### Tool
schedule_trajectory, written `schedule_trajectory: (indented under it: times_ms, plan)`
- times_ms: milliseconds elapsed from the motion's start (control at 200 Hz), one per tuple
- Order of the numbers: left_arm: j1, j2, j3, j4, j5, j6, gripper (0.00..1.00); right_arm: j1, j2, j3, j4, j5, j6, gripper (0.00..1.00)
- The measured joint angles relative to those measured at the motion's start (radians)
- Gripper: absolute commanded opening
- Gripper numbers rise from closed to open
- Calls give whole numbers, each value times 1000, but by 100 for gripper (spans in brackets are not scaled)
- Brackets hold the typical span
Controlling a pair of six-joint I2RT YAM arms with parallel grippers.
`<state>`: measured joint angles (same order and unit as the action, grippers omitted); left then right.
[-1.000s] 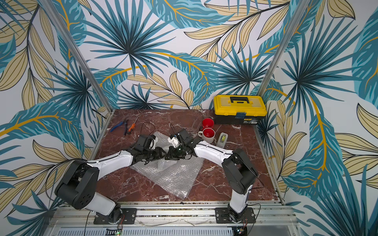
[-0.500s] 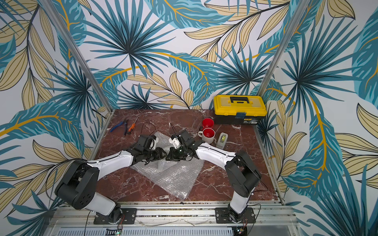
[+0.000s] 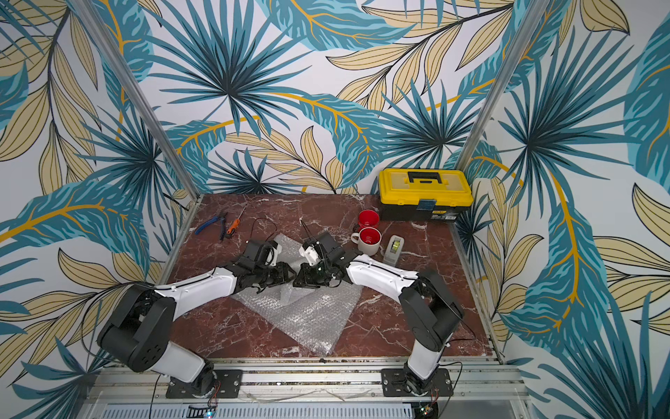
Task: Wrap mugs in bubble wrap
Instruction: Stick the tape on the bubble wrap.
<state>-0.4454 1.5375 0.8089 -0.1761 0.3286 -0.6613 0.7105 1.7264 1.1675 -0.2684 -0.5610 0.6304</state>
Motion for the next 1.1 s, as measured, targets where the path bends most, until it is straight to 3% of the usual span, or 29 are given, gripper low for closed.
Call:
schedule_trajectory:
  times_ms: [355, 711, 1102]
  plan:
    - [-1, 0, 0, -2, 5, 0, 46, 3, -14, -14, 9, 0, 29, 13]
    - [-4, 0, 0, -4, 6, 0, 46, 9, -14, -16, -6, 7, 32, 19]
    - [-6, 0, 0, -8, 9, -2, 42, 10, -27, -24, -25, 8, 33, 20]
